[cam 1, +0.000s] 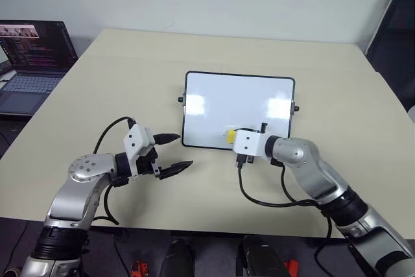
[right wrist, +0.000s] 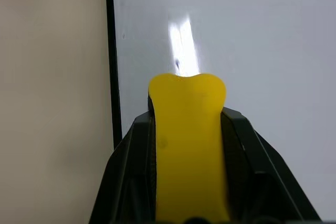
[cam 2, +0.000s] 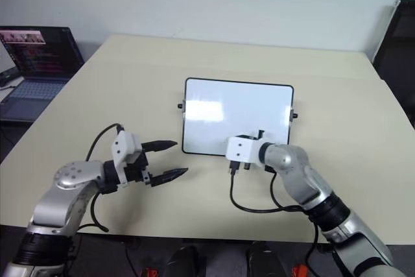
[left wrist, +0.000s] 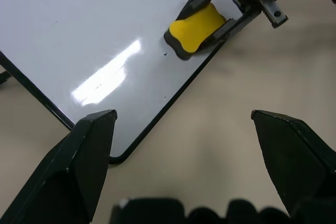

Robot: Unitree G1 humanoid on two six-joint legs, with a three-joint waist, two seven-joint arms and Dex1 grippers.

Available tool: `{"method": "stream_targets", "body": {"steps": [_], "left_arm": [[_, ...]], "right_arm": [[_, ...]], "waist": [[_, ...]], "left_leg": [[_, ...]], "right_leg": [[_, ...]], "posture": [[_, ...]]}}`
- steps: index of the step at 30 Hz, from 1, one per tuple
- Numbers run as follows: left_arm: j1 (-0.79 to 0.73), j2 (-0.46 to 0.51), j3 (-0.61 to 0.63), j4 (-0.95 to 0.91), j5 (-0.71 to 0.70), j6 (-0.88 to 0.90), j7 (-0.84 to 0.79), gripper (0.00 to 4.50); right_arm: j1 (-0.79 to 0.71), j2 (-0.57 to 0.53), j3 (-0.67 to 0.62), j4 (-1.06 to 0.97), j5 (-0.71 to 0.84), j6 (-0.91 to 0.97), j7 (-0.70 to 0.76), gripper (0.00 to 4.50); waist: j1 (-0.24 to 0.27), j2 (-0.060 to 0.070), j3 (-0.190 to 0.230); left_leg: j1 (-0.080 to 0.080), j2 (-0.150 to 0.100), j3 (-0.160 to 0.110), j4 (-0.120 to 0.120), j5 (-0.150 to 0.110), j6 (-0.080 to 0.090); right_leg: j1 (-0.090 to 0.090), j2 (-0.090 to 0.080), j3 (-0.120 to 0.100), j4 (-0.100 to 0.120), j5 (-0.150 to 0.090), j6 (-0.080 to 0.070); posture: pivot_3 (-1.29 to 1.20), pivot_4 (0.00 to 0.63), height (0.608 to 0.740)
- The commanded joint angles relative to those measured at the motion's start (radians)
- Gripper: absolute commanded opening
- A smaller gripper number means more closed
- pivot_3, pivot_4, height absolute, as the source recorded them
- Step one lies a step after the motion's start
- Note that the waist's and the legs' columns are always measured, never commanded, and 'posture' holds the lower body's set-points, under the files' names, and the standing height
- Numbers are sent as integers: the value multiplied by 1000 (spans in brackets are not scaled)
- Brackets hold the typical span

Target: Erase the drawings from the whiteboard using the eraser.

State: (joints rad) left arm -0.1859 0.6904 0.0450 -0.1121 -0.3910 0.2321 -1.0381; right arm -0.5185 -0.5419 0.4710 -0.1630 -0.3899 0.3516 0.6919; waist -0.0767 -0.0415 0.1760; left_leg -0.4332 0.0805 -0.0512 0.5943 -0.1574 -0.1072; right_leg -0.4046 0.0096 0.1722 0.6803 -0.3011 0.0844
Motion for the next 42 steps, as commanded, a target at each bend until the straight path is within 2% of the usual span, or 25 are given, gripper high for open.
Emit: {"method": "stream_targets", "body": {"steps": [1, 4, 8, 16, 24, 28, 36, 40, 42], "left_arm": [[-22, -2, 4, -17, -3, -10, -1, 4500], [-23, -2, 3, -16, -4, -9, -3, 4500], [-21, -3, 3, -16, -6, -9, -4, 4500], [4, -2, 6, -49, -9, 1, 8, 4500], [17, 1, 14, -61, -9, 6, 24, 4500], [19, 0, 13, -64, -11, 9, 29, 4500], [8, -6, 4, -58, -9, 10, 26, 4500], [0, -10, -4, -52, -8, 9, 20, 4500], [-7, -13, -10, -50, -7, 10, 18, 4500]], "right_arm": [[49, -78, -71, -12, -31, 36, 9, 1300], [74, -112, -94, -20, -23, 35, 16, 1300], [62, -101, -94, -22, -18, 29, 16, 1300], [-129, 124, 43, 134, -62, -39, -4, 1300], [-211, 203, 105, 282, -95, -131, -7, 1300], [-184, 167, 75, 277, -102, -118, 0, 1300], [-63, -1, -5, 145, -99, -97, 26, 1300], [11, -43, -83, 54, -57, -67, 37, 1300], [56, -36, -173, -36, 0, -20, 27, 1300]], "waist": [[0, 0, 0], [-1, -1, 0], [-5, -1, 0], [-28, -1, 0], [-27, -1, 0], [-25, -1, 0], [2, -1, -1], [3, -1, -1], [3, -1, -1]], "left_leg": [[0, 0, 0, 0, 0, 0], [1, 0, 0, 0, 0, 0], [1, 0, 0, 1, 1, 1], [2, 1, 0, 0, 2, 3], [1, 1, 0, -1, 2, 3], [1, 1, 0, -1, 2, 3], [1, 0, 0, 0, 2, 3], [2, 0, 0, 1, 2, 3], [1, 0, 0, 1, 2, 3]], "right_leg": [[0, 0, 0, 0, 0, 0], [0, 0, 0, 0, 1, -1], [0, 0, 1, 0, 2, -1], [-1, 1, 1, 0, 6, -1], [-1, 1, 1, 0, 6, 0], [-1, 1, 1, 0, 6, 0], [-1, 1, 1, -1, 6, 0], [-1, 1, 2, -1, 6, -1], [0, 1, 2, -1, 6, 0]], "posture": [[0, 150, 740], [0, 150, 740], [0, 150, 740], [0, 150, 740], [0, 150, 740], [0, 150, 740], [0, 150, 740], [0, 150, 740], [0, 150, 740]]}}
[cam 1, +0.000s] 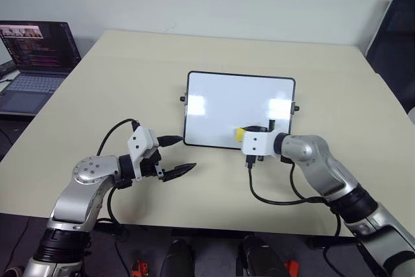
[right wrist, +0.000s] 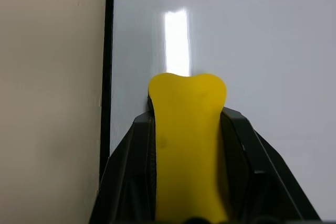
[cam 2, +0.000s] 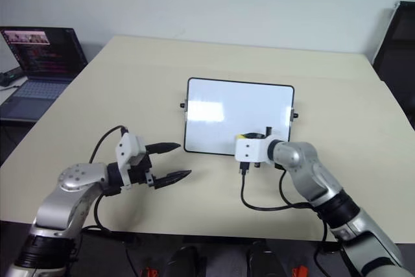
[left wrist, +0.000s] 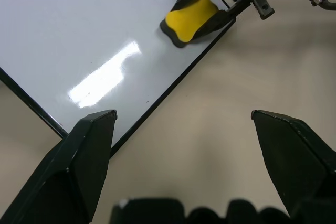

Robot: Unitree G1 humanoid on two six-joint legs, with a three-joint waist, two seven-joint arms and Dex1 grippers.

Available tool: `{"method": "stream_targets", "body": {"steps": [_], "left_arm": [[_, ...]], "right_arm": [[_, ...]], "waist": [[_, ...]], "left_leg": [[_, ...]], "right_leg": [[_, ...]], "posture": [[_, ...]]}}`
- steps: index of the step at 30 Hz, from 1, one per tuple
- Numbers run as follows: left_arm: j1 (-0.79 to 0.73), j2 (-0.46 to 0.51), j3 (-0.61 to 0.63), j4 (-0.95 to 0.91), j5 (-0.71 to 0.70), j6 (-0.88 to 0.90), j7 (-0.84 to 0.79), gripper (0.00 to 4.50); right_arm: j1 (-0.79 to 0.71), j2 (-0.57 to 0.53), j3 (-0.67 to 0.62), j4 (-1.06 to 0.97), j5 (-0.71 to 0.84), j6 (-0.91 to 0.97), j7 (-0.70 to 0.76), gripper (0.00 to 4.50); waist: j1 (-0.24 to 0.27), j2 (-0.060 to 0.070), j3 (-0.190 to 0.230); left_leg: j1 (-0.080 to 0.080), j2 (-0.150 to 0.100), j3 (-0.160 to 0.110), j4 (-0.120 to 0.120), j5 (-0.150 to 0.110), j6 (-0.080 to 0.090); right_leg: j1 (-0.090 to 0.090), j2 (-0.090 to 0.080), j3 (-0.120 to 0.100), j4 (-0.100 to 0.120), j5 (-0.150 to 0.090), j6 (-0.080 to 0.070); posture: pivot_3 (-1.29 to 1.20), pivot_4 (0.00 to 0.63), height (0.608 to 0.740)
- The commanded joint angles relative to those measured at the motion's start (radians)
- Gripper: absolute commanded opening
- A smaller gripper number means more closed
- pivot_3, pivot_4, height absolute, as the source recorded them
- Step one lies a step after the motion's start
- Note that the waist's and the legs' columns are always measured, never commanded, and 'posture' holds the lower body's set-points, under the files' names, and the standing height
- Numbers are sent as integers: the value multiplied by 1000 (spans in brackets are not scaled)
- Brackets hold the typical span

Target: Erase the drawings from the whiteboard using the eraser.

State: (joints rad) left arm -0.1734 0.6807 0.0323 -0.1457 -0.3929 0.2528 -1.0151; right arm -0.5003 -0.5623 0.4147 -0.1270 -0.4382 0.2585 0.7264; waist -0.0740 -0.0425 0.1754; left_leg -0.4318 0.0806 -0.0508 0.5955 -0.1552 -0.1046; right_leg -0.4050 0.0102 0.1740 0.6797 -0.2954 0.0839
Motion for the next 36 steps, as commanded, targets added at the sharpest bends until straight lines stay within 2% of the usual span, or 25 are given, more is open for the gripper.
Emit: {"method": "stream_targets", "body": {"steps": [1, 9, 15, 19, 23, 29, 36], "left_arm": [[-24, -4, 1, -16, -6, -10, -5, 4500], [-133, -9, -7, -15, -21, -8, -28, 4500], [-267, -51, -93, -47, -41, 24, -90, 4500], [-372, -97, -174, -48, -66, 90, -143, 4500], [-477, -147, -259, 1, -44, 109, -195, 4500], [-577, -217, -331, 124, 51, 7, -222, 4500], [-590, -264, -352, 177, 92, -52, -240, 4500]], "right_arm": [[58, -4, -169, -125, 85, 103, -10, 1300], [246, 189, -565, -504, 346, 458, -112, 1300], [368, 255, -699, -606, 376, 658, -235, 1300], [395, 287, -718, -579, 372, 761, -322, 1300], [366, 345, -740, -532, 444, 801, -349, 1300], [329, 284, -727, -390, 449, 741, -380, 1300], [250, 260, -738, -211, 472, 659, -432, 1300]], "waist": [[1, 0, 0], [-3, 1, 1], [0, 1, 1], [-7, 1, 1], [-16, 2, 1], [-14, 2, 1], [-15, 3, 1]], "left_leg": [[0, 0, 0, 0, 0, 0], [-1, 1, -1, -4, 0, 0], [-2, 0, -1, -3, -1, -1], [-2, 0, -1, -2, 0, 0], [-2, 0, -1, -3, 0, 0], [-2, -1, -1, -3, 0, 0], [-2, -1, -1, -3, 0, 0]], "right_leg": [[0, 0, 0, 0, 0, 0], [-1, 0, -2, 0, -1, 0], [-1, 0, -1, -1, -3, 0], [-1, 0, -1, 0, -2, 0], [-1, 0, -1, 0, -2, 0], [-1, 0, -1, 0, -2, 0], [-1, 0, -1, 0, 0, 4]], "posture": [[0, 150, 740], [0, 150, 740], [0, 150, 740], [0, 150, 740], [0, 150, 740], [0, 150, 740], [0, 150, 740]]}}
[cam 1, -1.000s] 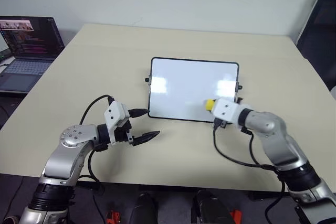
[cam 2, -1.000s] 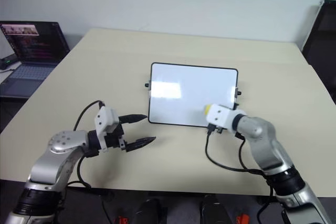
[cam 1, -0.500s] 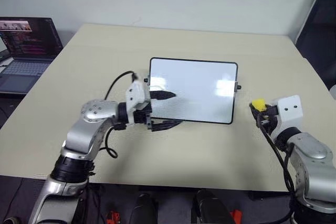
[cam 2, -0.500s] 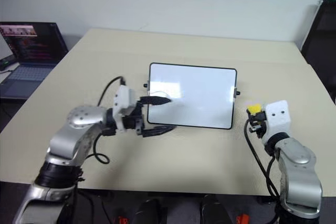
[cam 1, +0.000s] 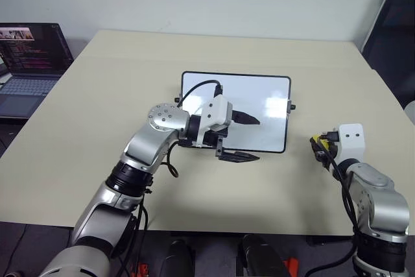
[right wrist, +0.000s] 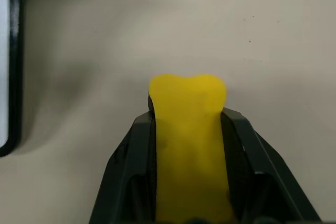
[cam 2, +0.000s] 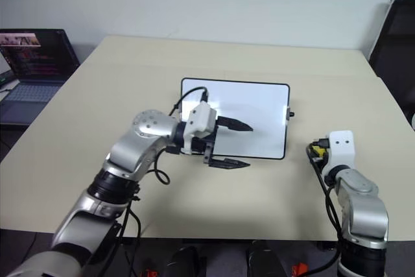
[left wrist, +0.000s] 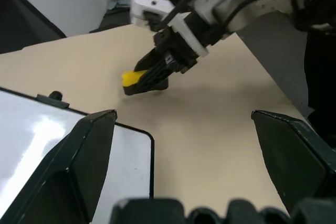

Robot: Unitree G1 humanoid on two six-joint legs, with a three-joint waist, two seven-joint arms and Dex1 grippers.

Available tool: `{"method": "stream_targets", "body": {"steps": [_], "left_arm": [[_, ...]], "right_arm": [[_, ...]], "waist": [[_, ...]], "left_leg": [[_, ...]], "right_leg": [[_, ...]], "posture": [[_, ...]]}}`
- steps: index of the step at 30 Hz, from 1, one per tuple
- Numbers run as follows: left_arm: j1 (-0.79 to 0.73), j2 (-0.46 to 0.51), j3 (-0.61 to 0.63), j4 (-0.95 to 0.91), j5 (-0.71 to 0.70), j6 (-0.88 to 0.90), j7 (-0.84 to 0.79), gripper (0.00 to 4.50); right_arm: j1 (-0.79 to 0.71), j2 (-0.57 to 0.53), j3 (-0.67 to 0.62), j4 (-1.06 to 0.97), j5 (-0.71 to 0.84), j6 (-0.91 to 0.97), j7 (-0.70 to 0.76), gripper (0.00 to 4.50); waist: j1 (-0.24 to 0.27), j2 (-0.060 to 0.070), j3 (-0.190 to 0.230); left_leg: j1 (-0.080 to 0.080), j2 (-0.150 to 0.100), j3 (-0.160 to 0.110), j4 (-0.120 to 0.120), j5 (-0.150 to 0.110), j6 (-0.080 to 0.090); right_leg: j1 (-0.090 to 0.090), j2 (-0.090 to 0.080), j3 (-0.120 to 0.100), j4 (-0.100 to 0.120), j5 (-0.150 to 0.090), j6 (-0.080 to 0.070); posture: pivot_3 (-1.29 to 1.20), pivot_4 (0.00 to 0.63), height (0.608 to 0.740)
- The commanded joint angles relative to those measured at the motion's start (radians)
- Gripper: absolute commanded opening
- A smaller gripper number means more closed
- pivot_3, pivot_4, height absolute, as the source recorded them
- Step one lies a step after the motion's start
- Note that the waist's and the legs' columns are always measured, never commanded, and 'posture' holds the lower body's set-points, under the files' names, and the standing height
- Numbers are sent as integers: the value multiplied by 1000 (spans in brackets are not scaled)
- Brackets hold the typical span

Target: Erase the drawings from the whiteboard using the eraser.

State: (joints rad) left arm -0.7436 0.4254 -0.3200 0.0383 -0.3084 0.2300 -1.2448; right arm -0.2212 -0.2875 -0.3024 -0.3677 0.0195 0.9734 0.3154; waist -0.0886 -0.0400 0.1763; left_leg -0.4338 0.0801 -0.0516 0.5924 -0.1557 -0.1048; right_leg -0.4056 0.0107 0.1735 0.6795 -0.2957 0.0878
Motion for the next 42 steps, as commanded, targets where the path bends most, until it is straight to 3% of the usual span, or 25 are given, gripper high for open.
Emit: {"method": "stream_targets", "body": {"steps": [1, 3, 4, 12, 18, 23, 25, 28, 32, 42], "left_arm": [[-18, -12, 0, -5, 12, -33, -10, 4500], [-14, -15, 1, -3, 18, -39, -10, 4500], [-11, -16, 3, -4, 21, -40, -10, 4500], [30, -10, 37, -11, 18, -23, 31, 4500], [137, 30, 180, -68, -22, 70, 186, 4500], [338, 58, 324, -247, -84, 217, 353, 4500], [485, 16, 404, -377, -113, 280, 484, 4500], [619, -92, 494, -501, -99, 295, 700, 4500], [745, -194, 568, -561, 16, 247, 939, 4500], [767, -199, 531, -533, 74, 222, 1027, 4500]], "right_arm": [[-39, -16, -21, 52, 19, -68, -28, 1300], [-63, -22, -23, 106, 23, -97, -45, 1300], [-72, -25, -25, 130, 27, -109, -49, 2007], [-90, -35, -51, 211, 77, -189, -70, 4474], [17, 2, -65, -38, 168, -246, -49, 4474], [208, 63, -32, -249, 218, -264, -62, 4474], [292, 118, -3, -282, 176, -395, -101, 4474], [386, 196, 13, -256, 128, -622, -146, 4474], [486, 276, 42, -184, 160, -778, -132, 4474], [478, 157, -12, -81, 218, -822, -78, 4474]], "waist": [[0, 0, 0], [0, 1, 0], [1, 1, 0], [1, 2, 1], [-2, 5, 1], [2, 5, 1], [3, 5, 1], [4, 5, 1], [5, 2, -1], [2, 1, -2]], "left_leg": [[0, 0, 0, 0, 0, 0], [0, 0, 0, 0, 0, 0], [0, 0, 0, 0, 0, 0], [0, 0, 0, 0, 0, 0], [0, 0, 0, -1, 0, 0], [0, 1, -2, -3, -1, 0], [-1, 0, -2, -2, -1, -1], [0, 1, -1, -2, -1, -1], [2, 0, -1, 1, -1, -1], [3, -2, 0, 3, -1, -1]], "right_leg": [[0, 0, 0, 0, 0, 0], [0, 0, 0, 0, 0, 0], [0, 0, 0, 0, 0, 1], [0, 0, 0, 0, 0, 2], [0, 0, 0, 1, 0, 2], [0, 0, -1, 1, -2, 3], [0, 0, -1, 0, -2, 3], [1, -1, -1, 0, -3, 2], [2, -1, -1, 1, -4, -4], [0, -2, 2, -6, -3, -6]], "posture": [[0, 150, 740], [0, 150, 740], [0, 150, 740], [0, 150, 740], [0, 150, 740], [0, 150, 740], [0, 150, 740], [0, 150, 740], [0, 150, 740], [0, 150, 740]]}}
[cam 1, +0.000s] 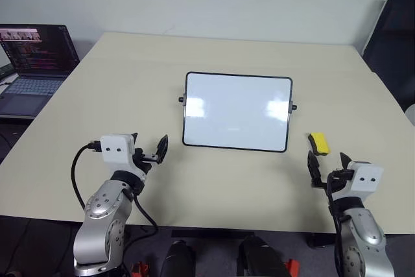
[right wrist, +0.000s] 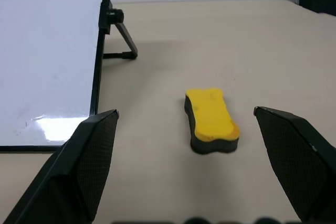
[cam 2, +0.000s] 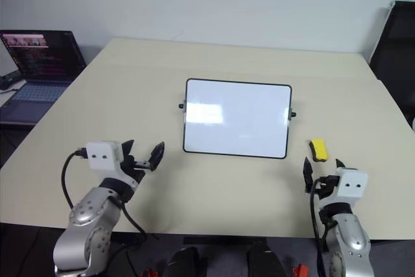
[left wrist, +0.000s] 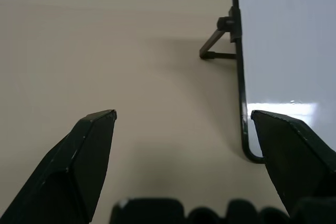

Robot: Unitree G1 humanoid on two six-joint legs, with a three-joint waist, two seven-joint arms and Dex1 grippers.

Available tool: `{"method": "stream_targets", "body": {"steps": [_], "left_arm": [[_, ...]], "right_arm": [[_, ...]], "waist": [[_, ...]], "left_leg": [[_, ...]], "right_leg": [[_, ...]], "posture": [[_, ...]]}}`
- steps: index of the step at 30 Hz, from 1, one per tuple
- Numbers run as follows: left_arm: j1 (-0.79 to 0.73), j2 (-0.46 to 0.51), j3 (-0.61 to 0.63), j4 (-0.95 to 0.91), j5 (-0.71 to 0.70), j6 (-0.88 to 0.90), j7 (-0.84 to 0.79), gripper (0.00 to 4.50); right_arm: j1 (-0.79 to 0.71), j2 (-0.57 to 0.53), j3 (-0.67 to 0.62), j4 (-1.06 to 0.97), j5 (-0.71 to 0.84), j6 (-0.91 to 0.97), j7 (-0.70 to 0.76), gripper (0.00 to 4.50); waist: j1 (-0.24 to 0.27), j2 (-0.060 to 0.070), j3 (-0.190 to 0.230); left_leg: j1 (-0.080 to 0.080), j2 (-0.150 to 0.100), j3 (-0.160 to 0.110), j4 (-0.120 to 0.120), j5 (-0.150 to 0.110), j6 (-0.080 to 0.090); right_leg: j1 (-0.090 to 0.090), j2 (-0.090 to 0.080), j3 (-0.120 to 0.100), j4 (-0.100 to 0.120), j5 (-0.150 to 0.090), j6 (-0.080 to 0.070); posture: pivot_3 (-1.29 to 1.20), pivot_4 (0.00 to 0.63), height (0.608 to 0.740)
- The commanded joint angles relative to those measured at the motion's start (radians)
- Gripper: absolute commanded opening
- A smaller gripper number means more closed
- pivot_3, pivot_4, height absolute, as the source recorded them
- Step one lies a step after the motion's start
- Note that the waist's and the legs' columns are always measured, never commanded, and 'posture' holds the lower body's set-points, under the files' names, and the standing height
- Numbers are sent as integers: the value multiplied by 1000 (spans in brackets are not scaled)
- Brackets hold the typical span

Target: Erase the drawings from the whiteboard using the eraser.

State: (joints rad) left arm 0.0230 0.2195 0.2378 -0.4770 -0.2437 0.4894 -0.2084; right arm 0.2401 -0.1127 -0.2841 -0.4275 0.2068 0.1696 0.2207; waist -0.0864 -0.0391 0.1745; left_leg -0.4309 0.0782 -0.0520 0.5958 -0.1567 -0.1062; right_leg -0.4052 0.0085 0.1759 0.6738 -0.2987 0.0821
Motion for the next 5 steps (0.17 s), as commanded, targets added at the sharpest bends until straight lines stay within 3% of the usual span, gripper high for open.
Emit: {"method": "stream_targets", "body": {"steps": [1, 5], "left_arm": [[11, 12, -24, -12, 12, -40, -12, 4500], [12, 7, -25, -5, 17, -47, 8, 4500]], "right_arm": [[30, -15, -30, -27, 35, -10, 8, 4474], [49, -17, -34, -5, 69, 36, -4, 4474]], "waist": [[0, 0, 0], [1, 0, 0]], "left_leg": [[0, 0, 0, 0, 0, 0], [-3, 0, 0, -5, 0, 0]], "right_leg": [[0, 0, 0, 0, 0, 0], [0, 1, -1, 2, -1, 0]], "posture": [[0, 150, 740], [0, 150, 740]]}}
